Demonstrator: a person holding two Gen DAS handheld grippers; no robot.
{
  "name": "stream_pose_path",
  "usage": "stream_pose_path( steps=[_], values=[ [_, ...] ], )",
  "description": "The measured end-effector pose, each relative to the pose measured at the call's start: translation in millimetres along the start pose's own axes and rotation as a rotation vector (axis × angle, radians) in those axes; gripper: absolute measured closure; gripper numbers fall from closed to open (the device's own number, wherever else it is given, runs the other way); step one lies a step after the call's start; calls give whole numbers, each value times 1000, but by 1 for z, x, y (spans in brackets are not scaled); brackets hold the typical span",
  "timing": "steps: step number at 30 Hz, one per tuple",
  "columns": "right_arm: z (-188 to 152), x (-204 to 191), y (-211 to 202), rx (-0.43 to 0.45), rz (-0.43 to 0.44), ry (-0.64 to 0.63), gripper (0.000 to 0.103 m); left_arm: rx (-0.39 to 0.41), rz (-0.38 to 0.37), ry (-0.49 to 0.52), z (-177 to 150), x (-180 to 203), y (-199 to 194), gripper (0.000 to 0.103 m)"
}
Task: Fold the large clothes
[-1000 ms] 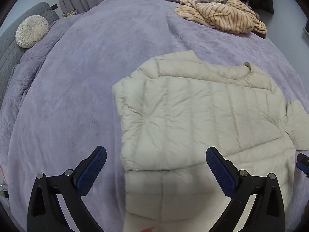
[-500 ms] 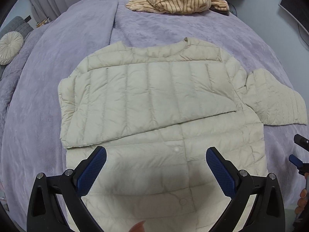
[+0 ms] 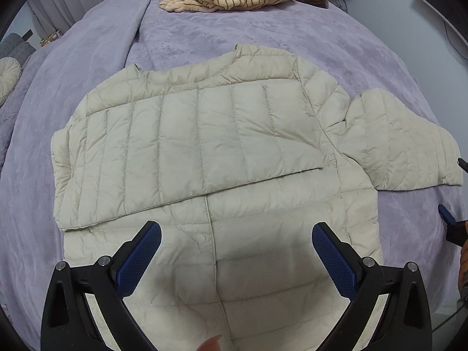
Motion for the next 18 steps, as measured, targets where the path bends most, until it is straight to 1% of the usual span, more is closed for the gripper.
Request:
stream_pose_path(
  steps=[1,4,8,10,11,13,14,15,16,17,18],
  values=[
    [6,1,3,7,25,14,0,-3,2,1,0,2,2,0],
    [24,4,15,31,62,39,0,-7,9,0,1,6,7,0],
    [45,4,24,84,132,74,0,-10,18,-4,3,5,14,0],
    [51,-1,29,104,156,83,0,-5,21,-8,4,3,17,0],
    [53,-3,31,113,158,84,2,-2,24,-12,5,2,18,0],
    [55,-7,34,118,141,86,20,4,26,-22,8,-2,21,0],
    [55,-6,33,109,126,91,44,6,28,-28,9,-5,22,0],
    [55,-5,36,95,119,102,56,8,30,-33,10,-7,23,0],
    [55,-3,37,88,116,113,72,13,38,-39,11,-10,24,0],
    [55,-3,39,89,106,118,83,18,50,-44,12,-13,24,0],
    [55,-3,39,91,99,114,88,23,61,-50,13,-17,25,0]
  ],
)
Point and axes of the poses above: each gripper's, at about its wrist camera, not at the fingertips, and y roughly the way its jaws point, x to its right, z to its top, the point moved 1 cm from there along y, roughly the way its jaws point, and after that the axes turned 10 degrees about z, right-handed, at the moved point
